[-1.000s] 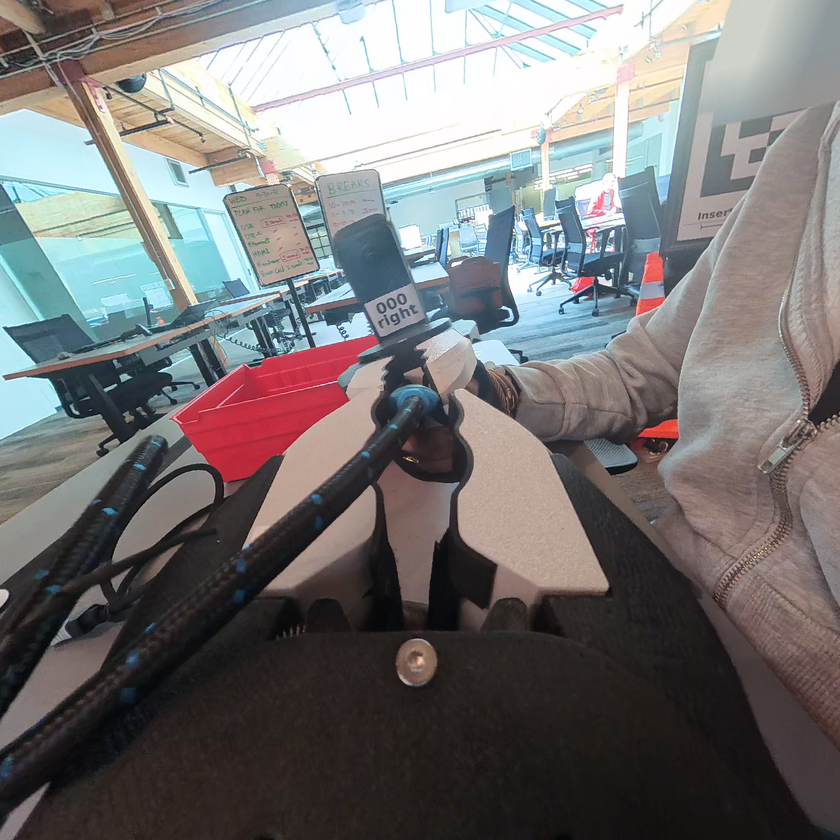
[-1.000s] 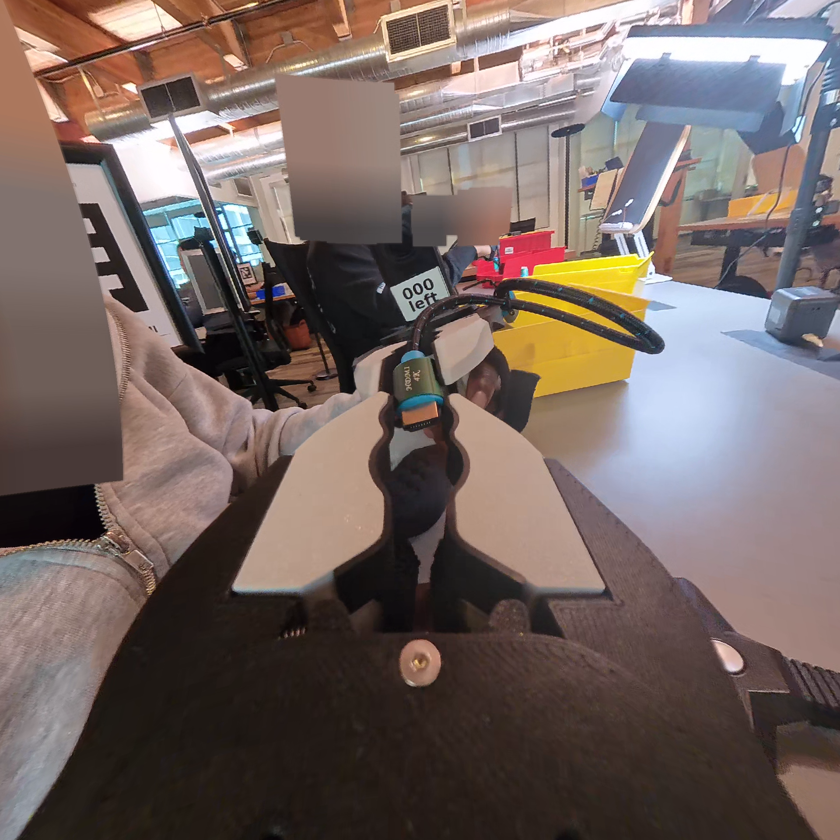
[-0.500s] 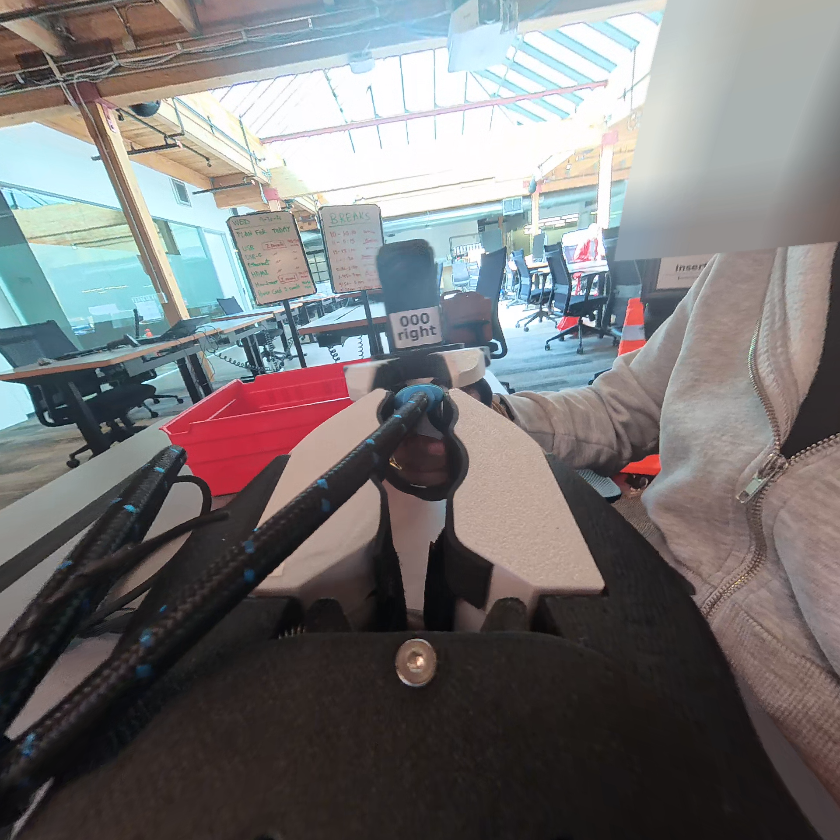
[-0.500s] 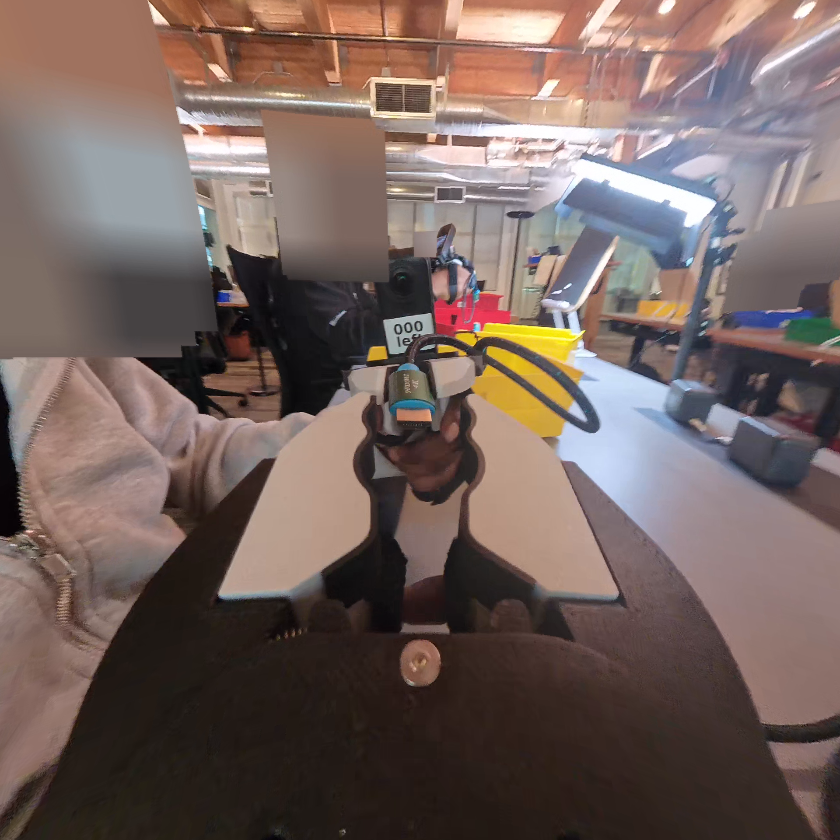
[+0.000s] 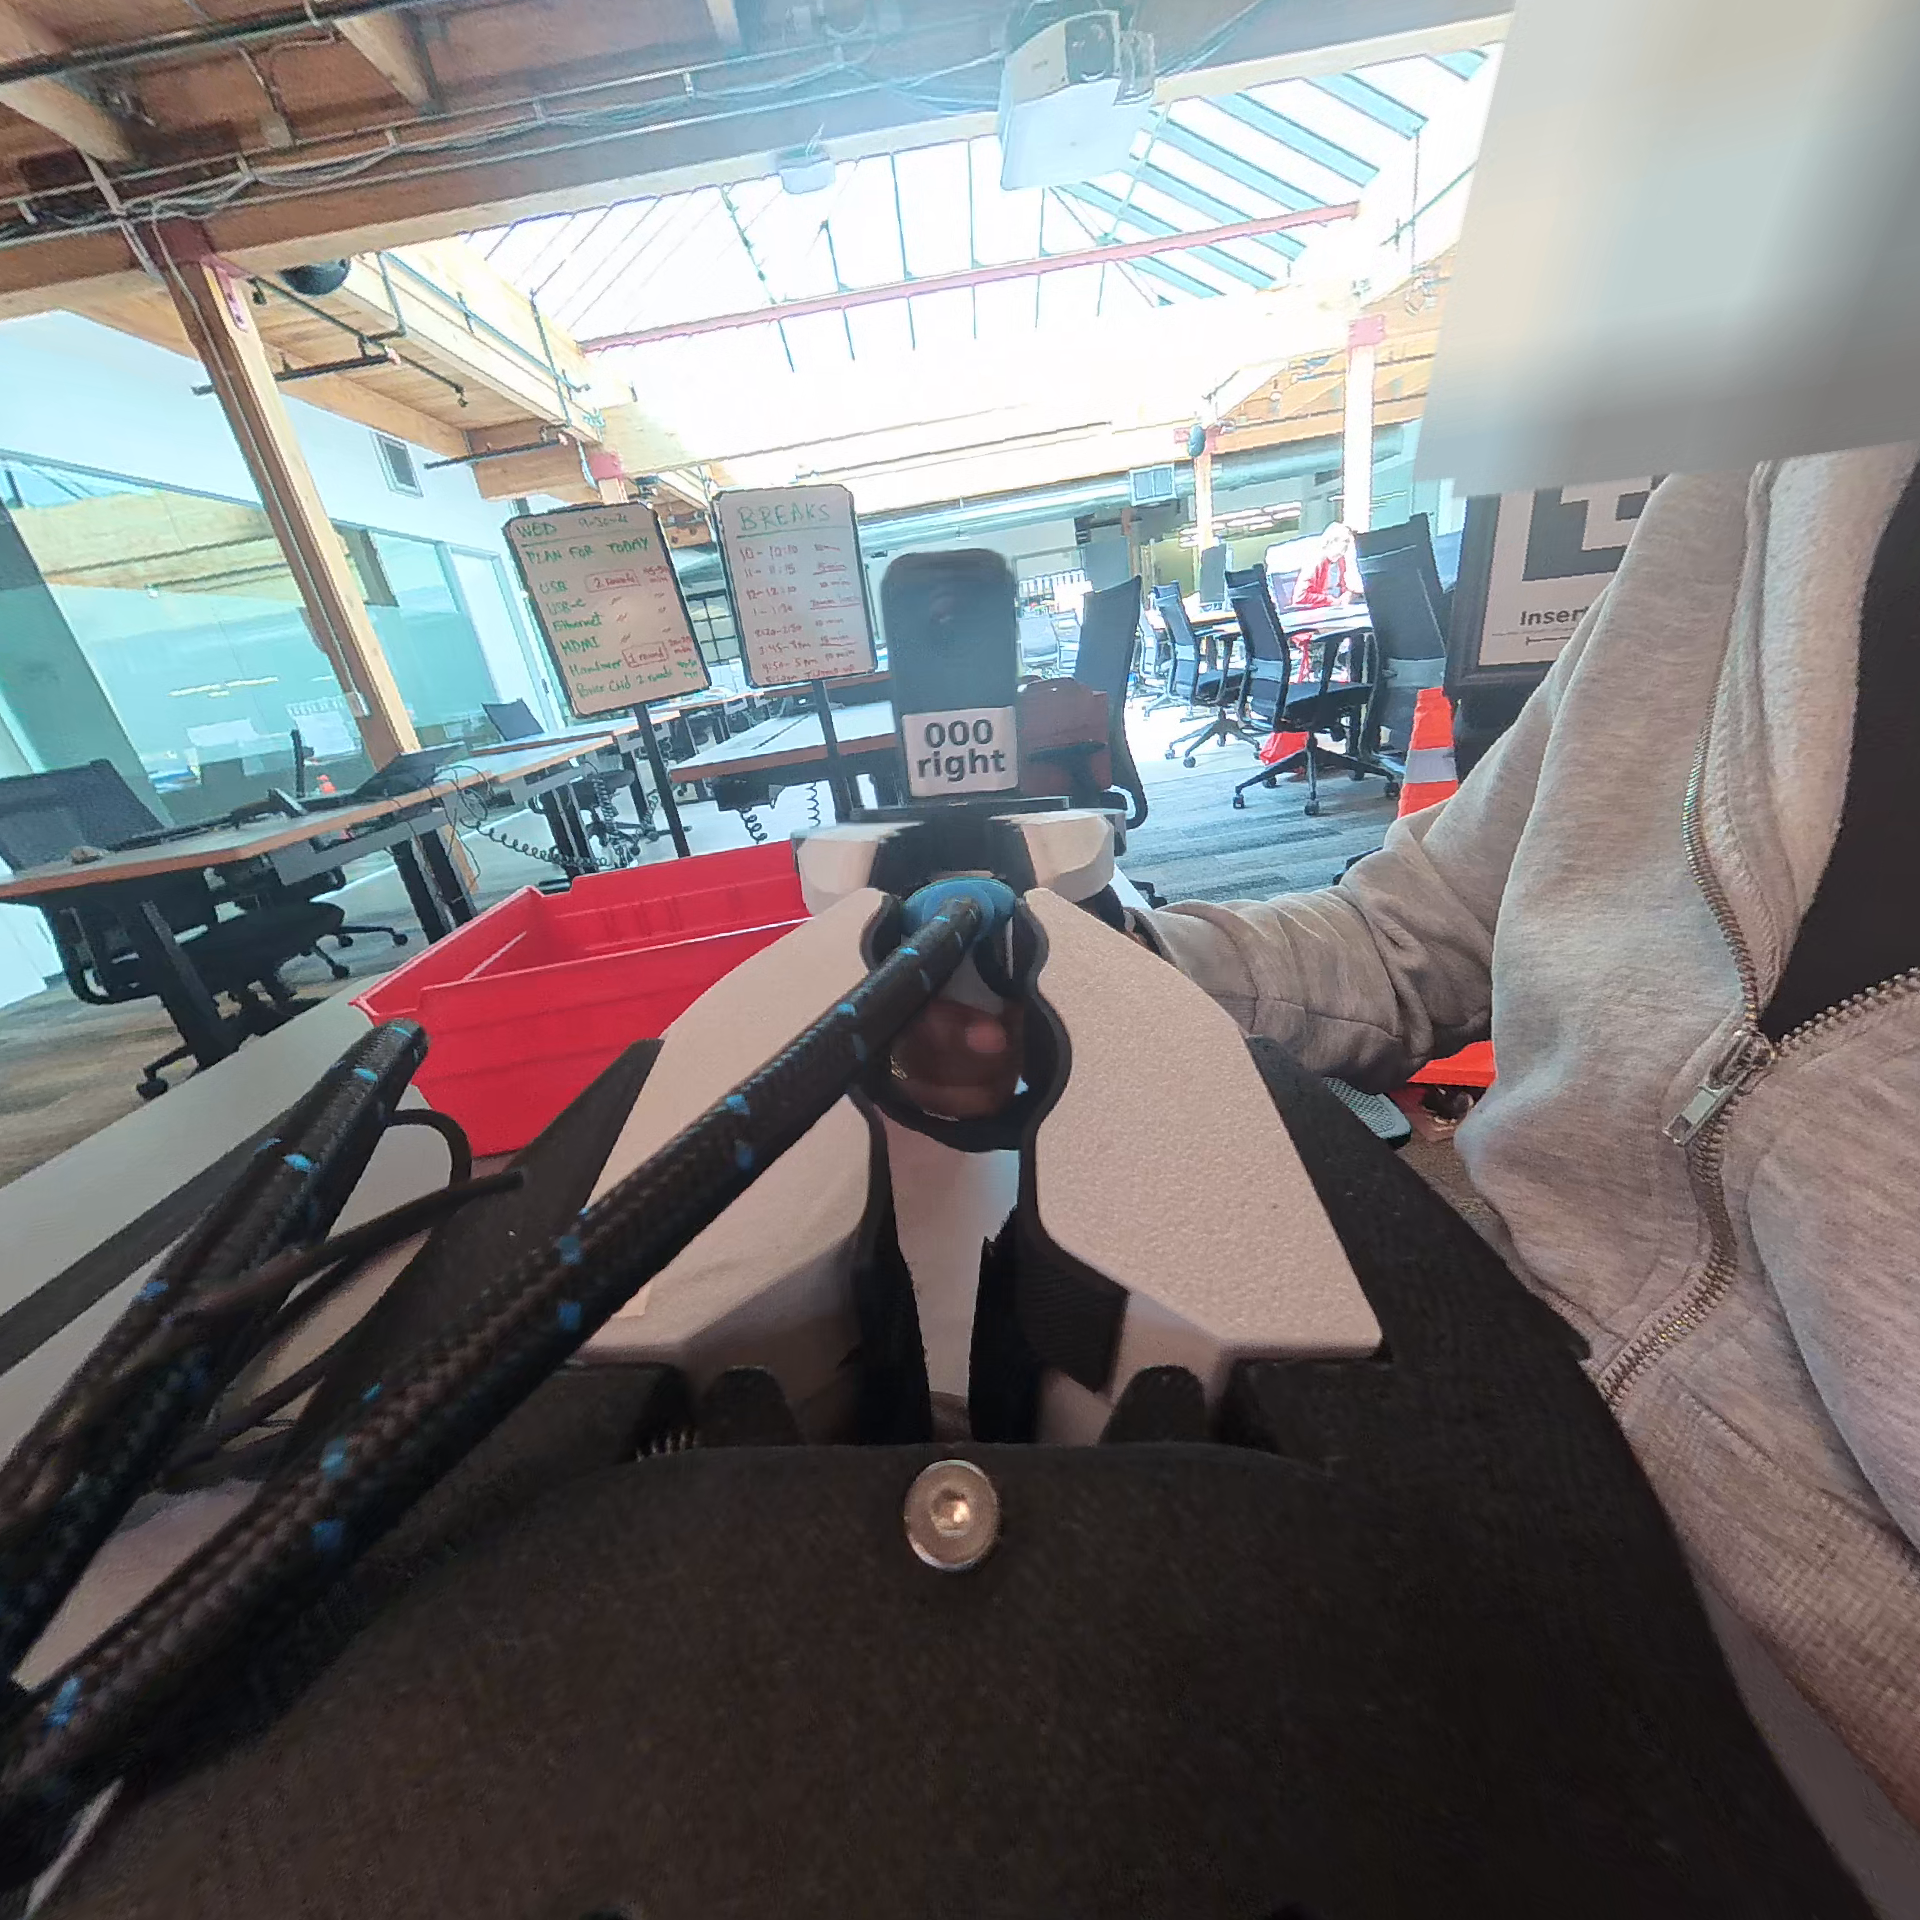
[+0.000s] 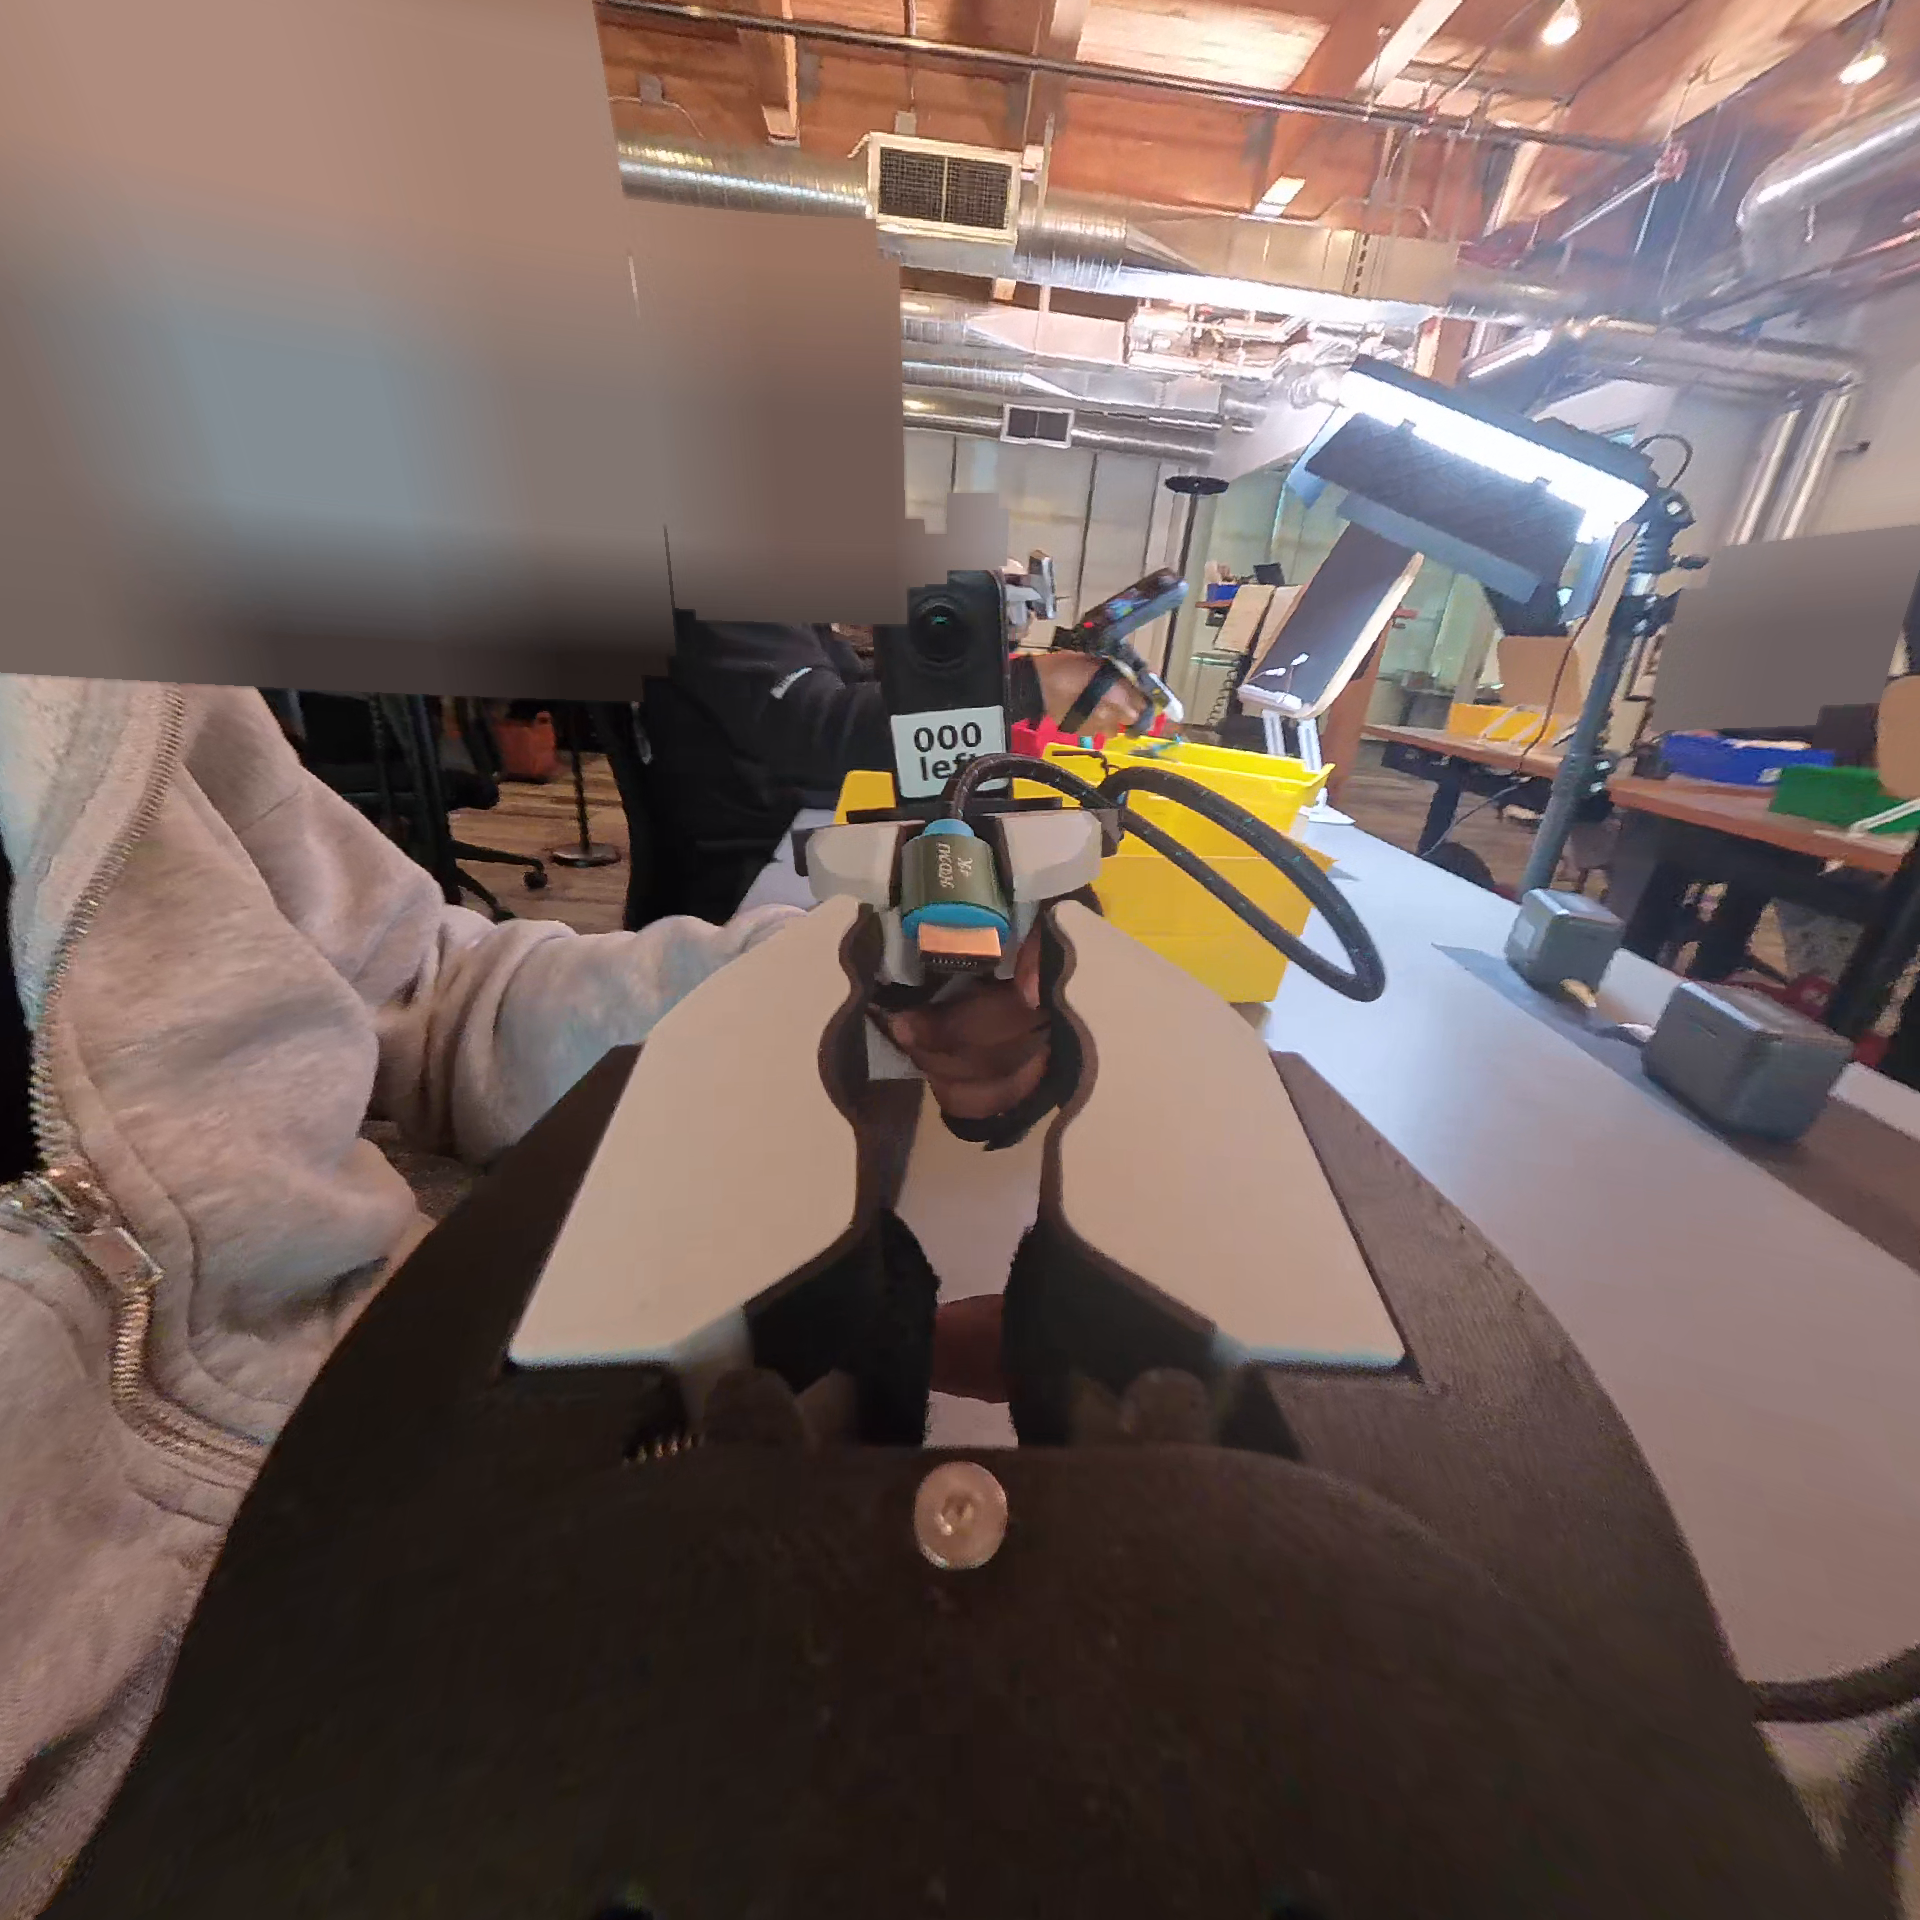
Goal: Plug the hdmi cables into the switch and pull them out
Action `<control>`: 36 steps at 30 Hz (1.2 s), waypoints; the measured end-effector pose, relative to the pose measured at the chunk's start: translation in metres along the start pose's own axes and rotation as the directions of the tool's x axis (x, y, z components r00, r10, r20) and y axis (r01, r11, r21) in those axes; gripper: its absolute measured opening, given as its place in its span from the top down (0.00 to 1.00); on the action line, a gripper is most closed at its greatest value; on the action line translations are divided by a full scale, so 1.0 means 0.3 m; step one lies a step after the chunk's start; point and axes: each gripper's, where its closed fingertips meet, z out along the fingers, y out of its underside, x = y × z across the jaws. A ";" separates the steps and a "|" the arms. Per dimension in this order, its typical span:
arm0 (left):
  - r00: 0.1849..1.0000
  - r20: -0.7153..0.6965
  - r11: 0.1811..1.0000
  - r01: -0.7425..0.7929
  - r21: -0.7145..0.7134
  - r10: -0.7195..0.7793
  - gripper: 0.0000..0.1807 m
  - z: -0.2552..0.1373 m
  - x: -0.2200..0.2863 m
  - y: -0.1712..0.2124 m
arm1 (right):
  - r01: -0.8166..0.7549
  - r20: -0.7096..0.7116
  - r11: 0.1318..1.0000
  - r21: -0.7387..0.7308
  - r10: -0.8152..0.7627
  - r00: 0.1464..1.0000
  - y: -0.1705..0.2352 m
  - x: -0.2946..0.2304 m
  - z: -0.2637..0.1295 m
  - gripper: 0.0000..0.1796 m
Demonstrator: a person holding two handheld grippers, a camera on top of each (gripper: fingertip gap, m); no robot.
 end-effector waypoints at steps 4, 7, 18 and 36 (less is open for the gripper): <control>1.000 -0.004 1.000 -0.018 -0.014 0.018 0.89 0.004 0.005 0.008 | -0.109 0.045 0.994 0.010 0.109 0.993 0.005 -0.004 0.004 0.87; 1.000 -0.003 1.000 -0.018 -0.019 0.018 0.89 0.007 0.005 0.012 | -0.115 0.055 0.993 0.000 0.115 0.992 0.009 -0.007 0.005 0.89; 1.000 0.006 0.999 0.031 -0.017 -0.031 0.88 0.010 -0.002 0.017 | 0.027 -0.009 0.998 -0.054 -0.027 1.000 0.020 0.002 0.004 0.89; 0.925 0.376 0.997 -0.070 0.020 0.057 0.89 -0.084 -0.181 -0.033 | -0.259 -0.312 0.879 -0.401 0.134 0.940 0.194 0.225 -0.155 0.61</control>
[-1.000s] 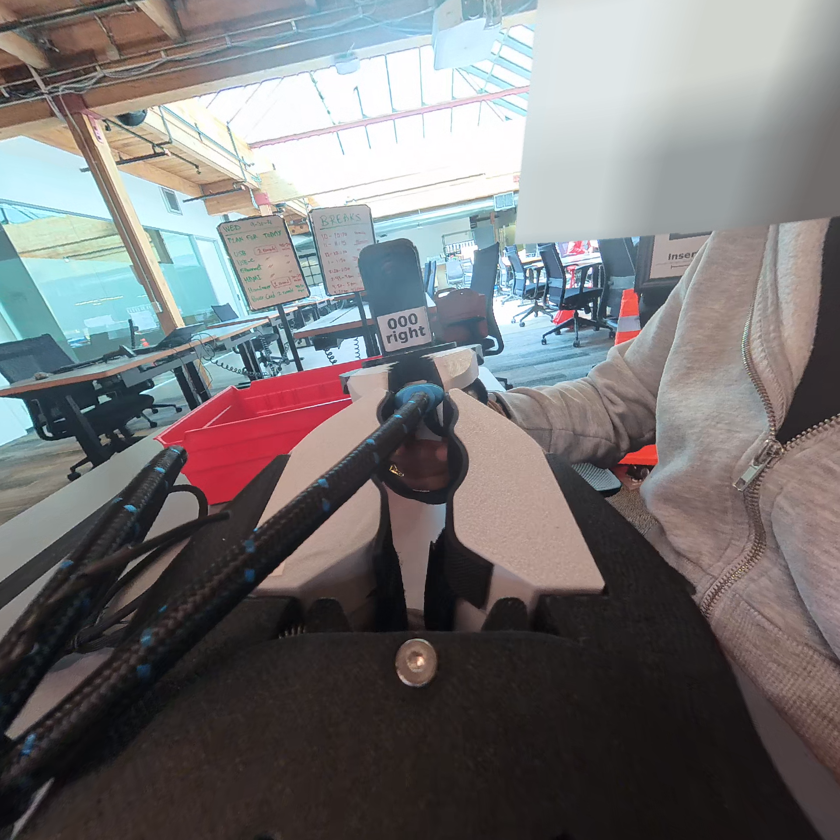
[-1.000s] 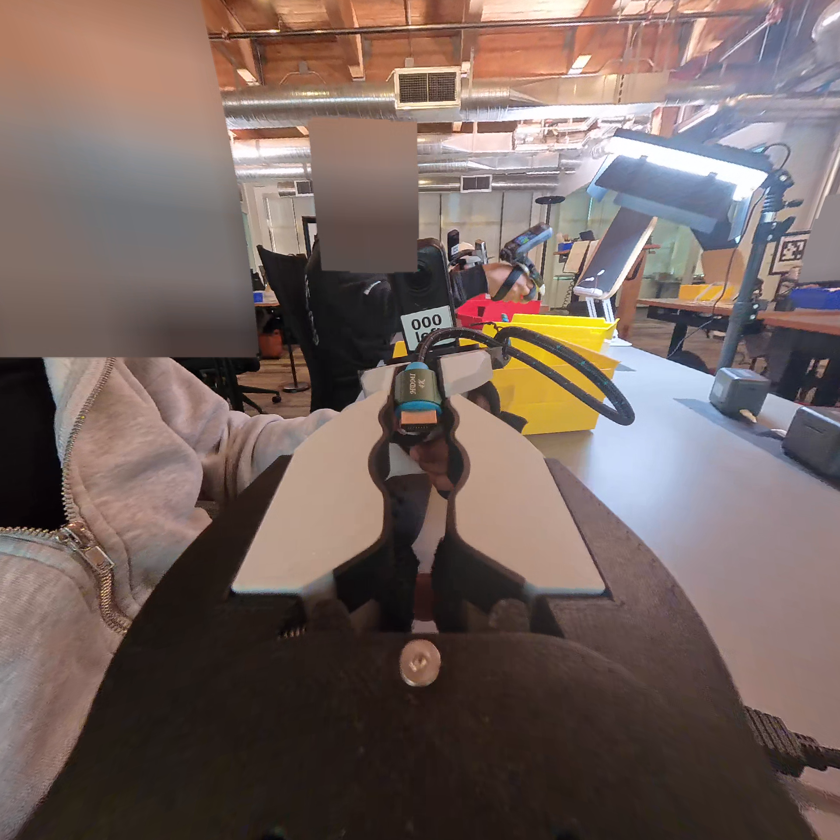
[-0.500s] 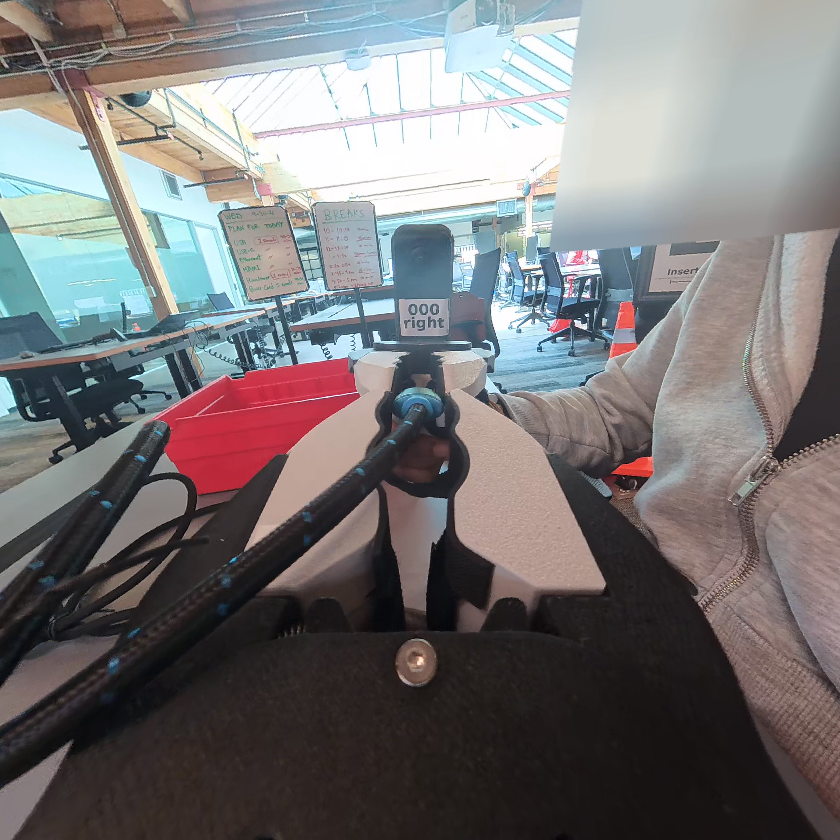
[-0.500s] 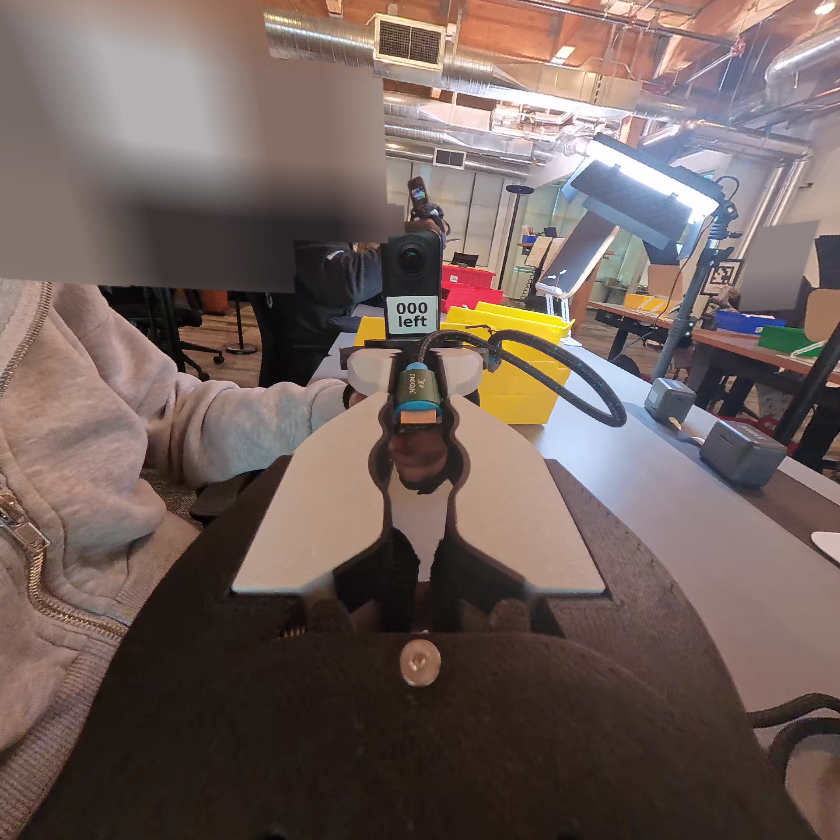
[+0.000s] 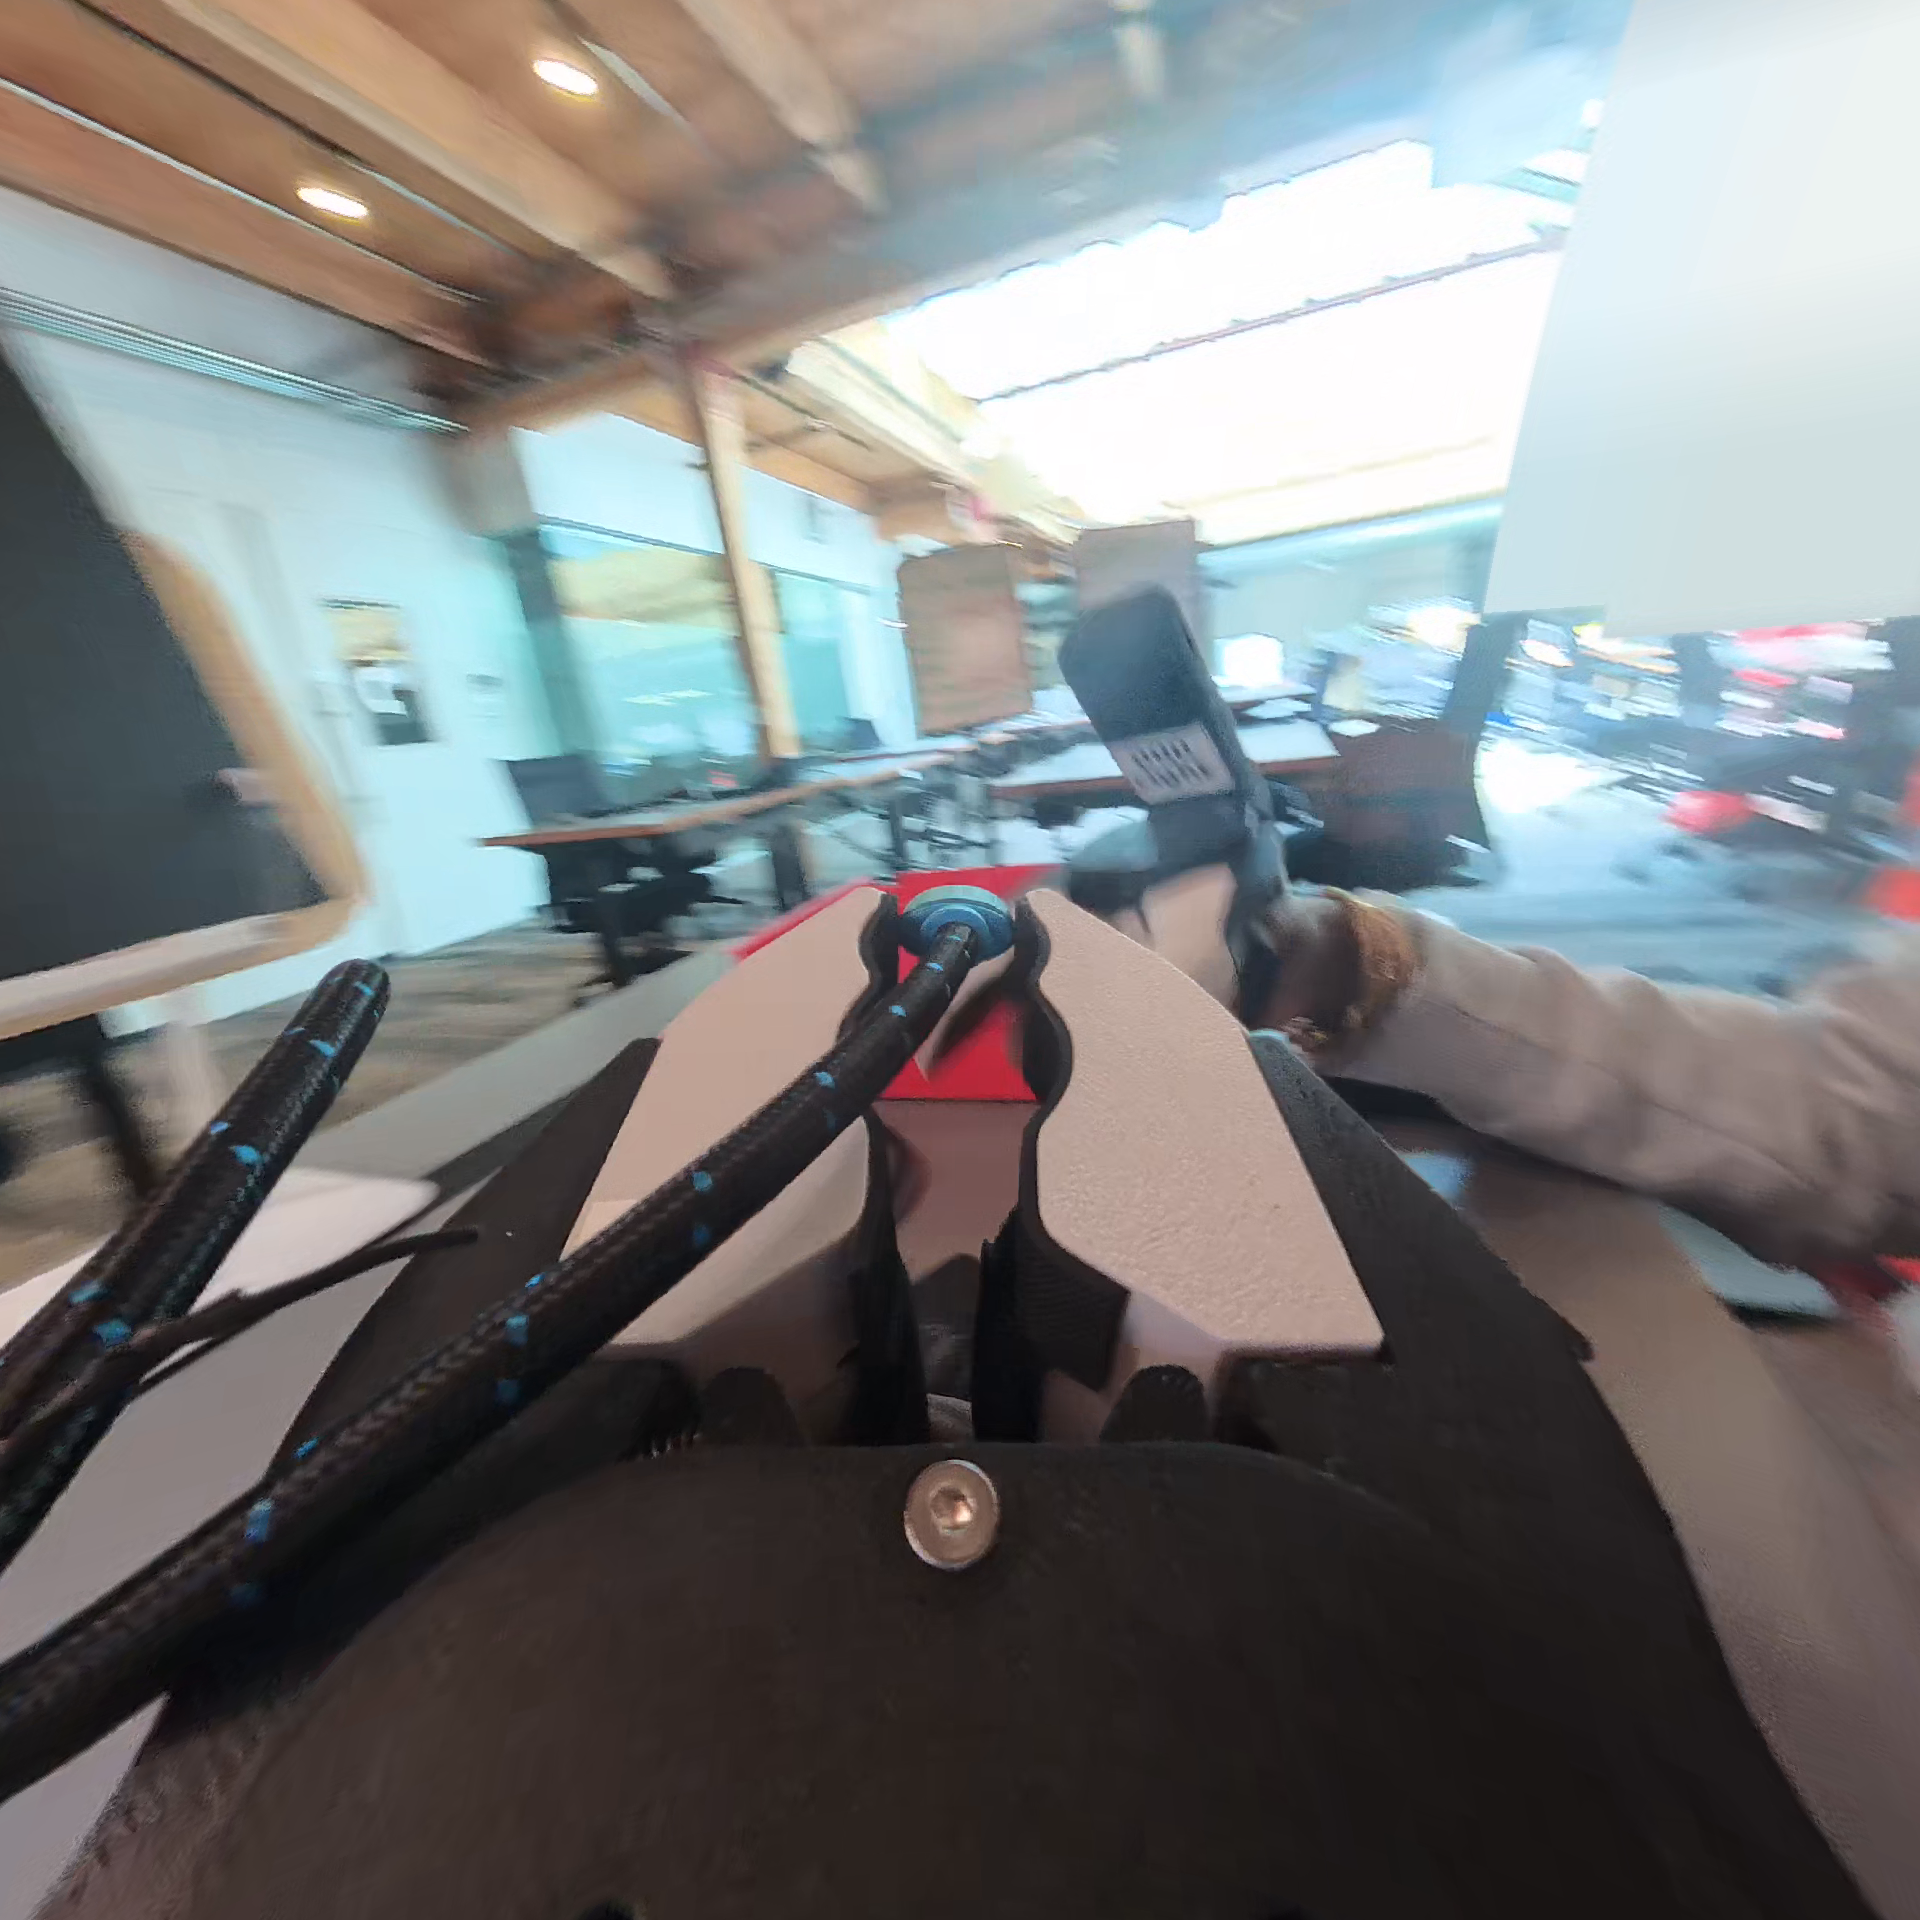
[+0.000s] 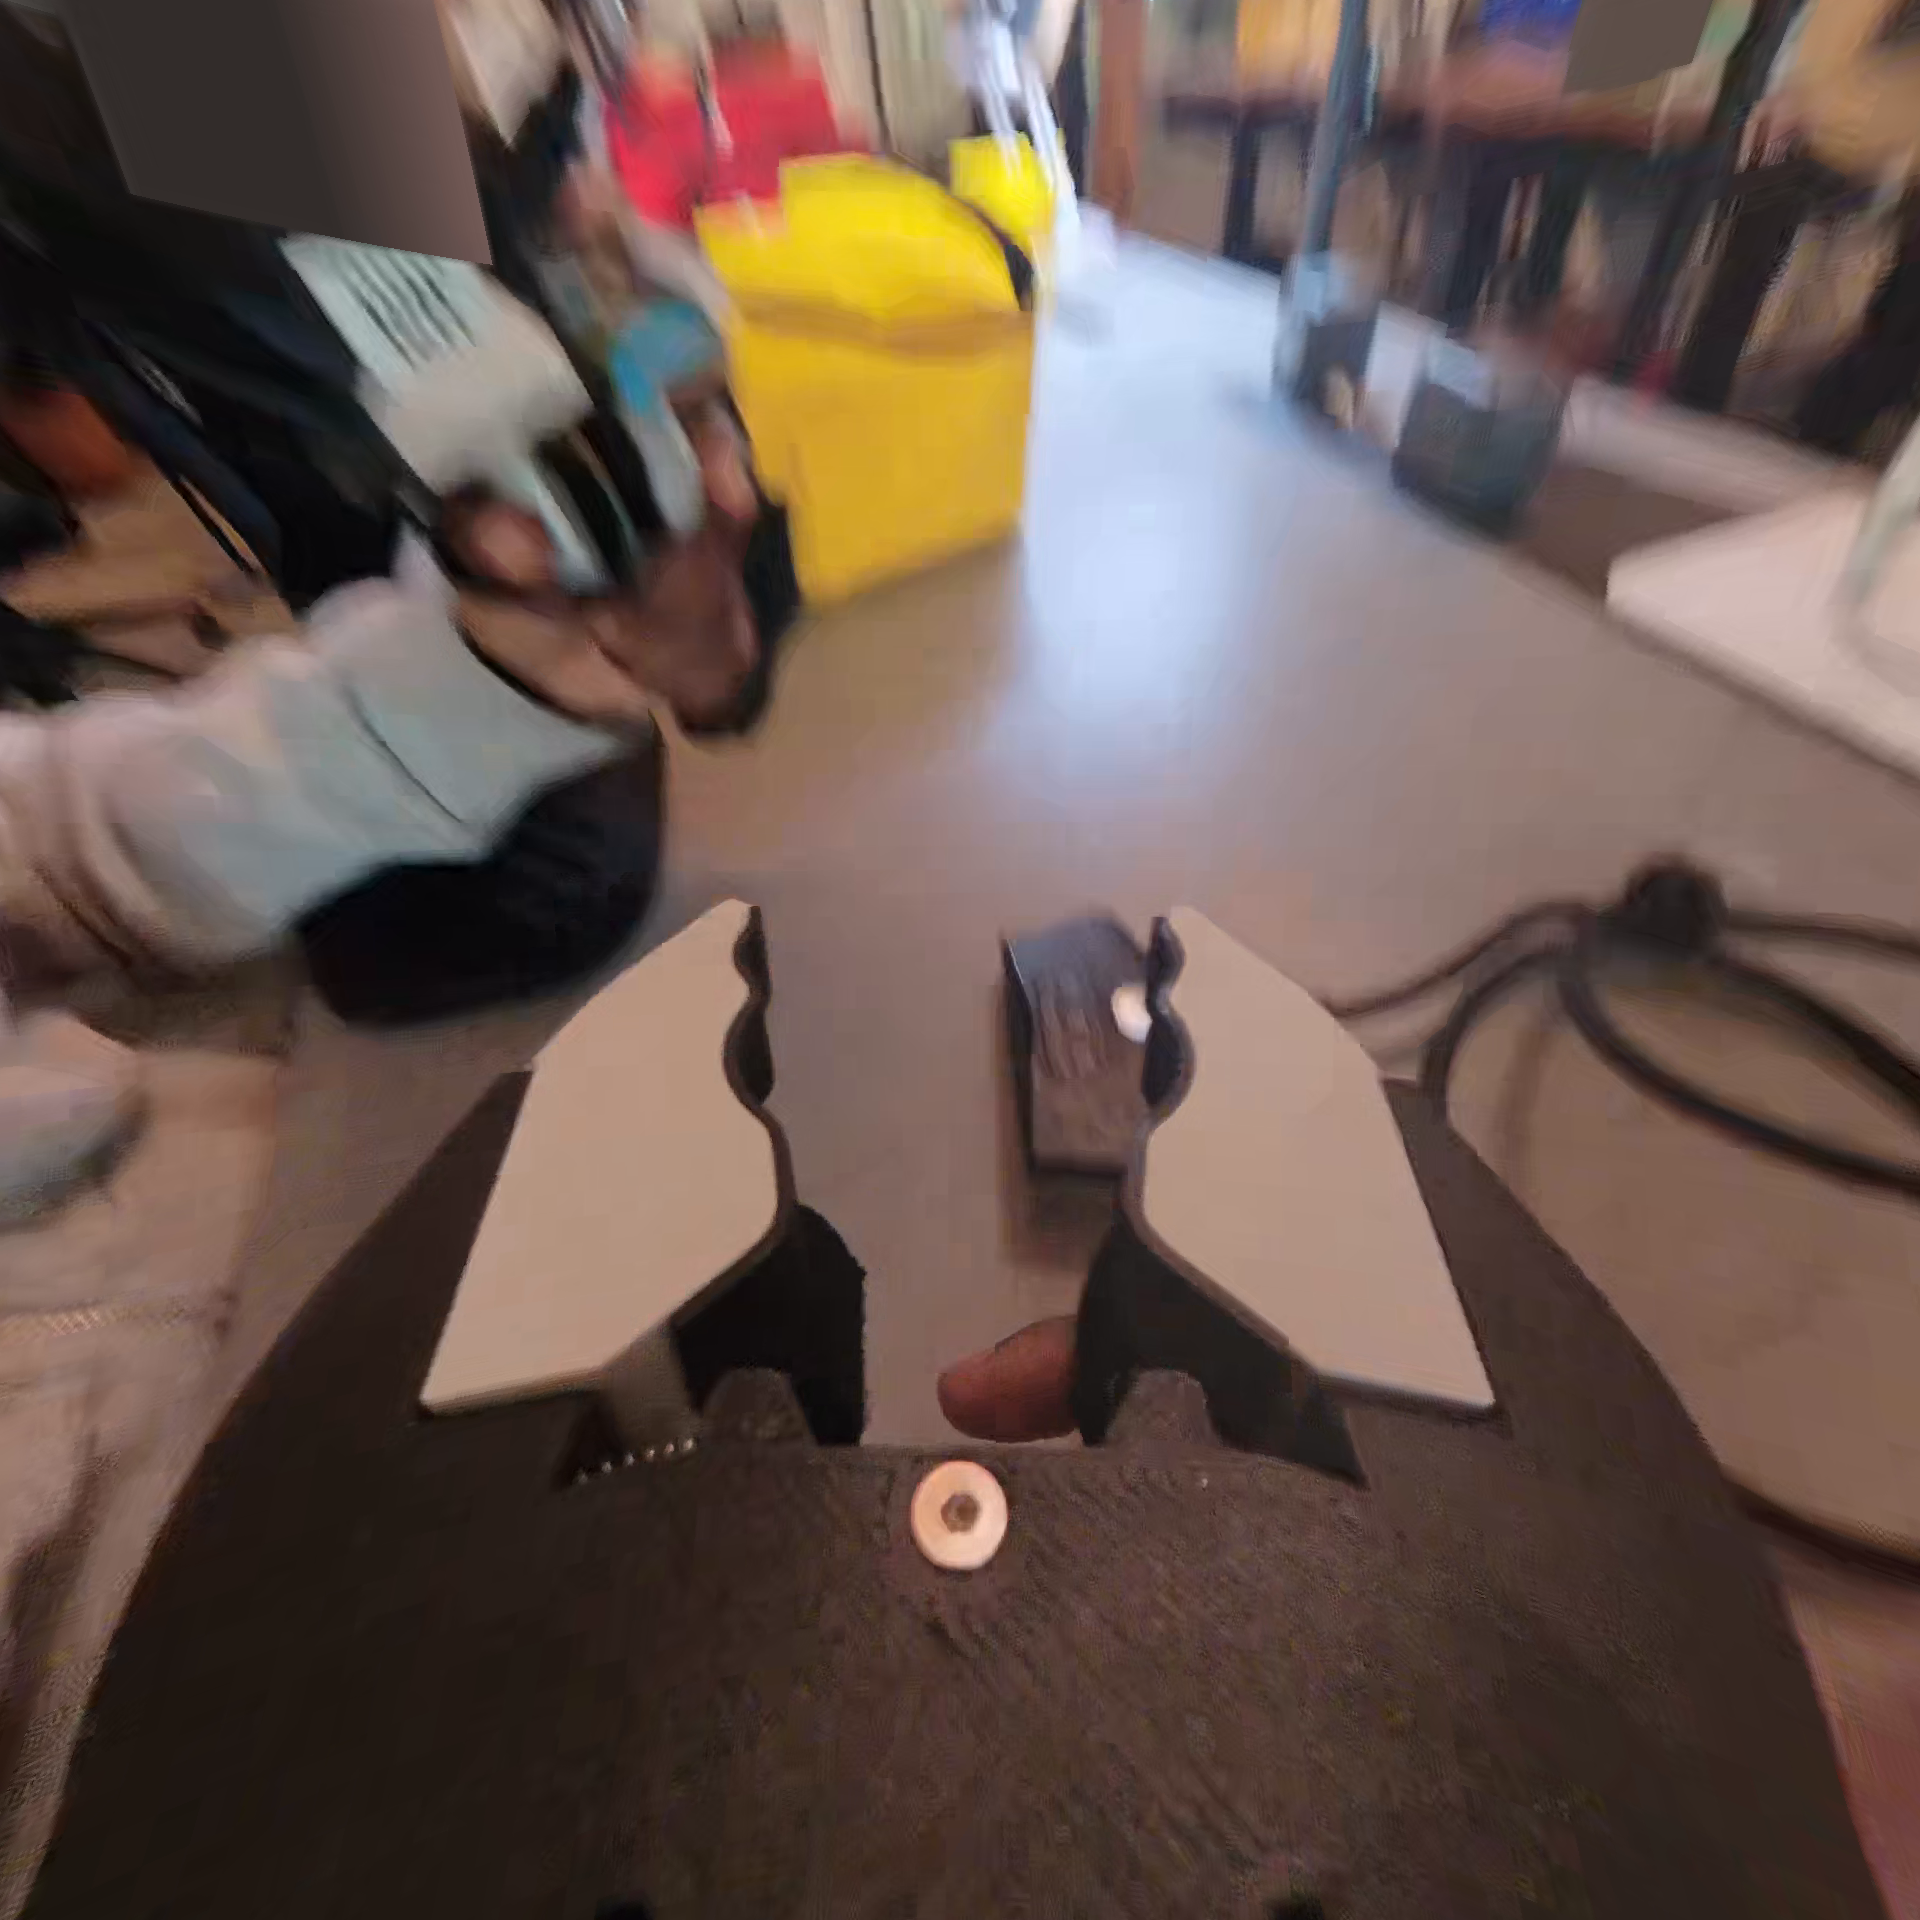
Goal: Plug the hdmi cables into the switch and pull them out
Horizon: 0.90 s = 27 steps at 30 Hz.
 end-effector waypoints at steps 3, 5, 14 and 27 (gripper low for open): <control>0.998 0.061 1.000 0.005 0.021 -0.006 0.89 -0.009 -0.031 -0.012 | -0.068 -0.044 0.968 -0.242 0.059 0.997 0.165 0.052 0.047 0.54; 0.999 0.050 1.000 0.003 0.024 -0.004 0.89 -0.006 -0.021 -0.018 | -0.097 -0.090 0.941 -0.323 0.071 0.993 0.240 0.086 0.088 0.54; 0.998 0.048 0.999 -0.030 -0.013 0.030 0.89 0.006 -0.009 0.002 | -0.114 -0.203 0.898 -0.426 0.028 0.979 0.329 0.121 0.141 0.71; 0.997 0.077 1.000 -0.015 0.002 0.015 0.89 0.000 -0.029 0.002 | -0.123 0.149 0.873 -0.472 0.216 0.965 0.305 -0.123 0.132 0.65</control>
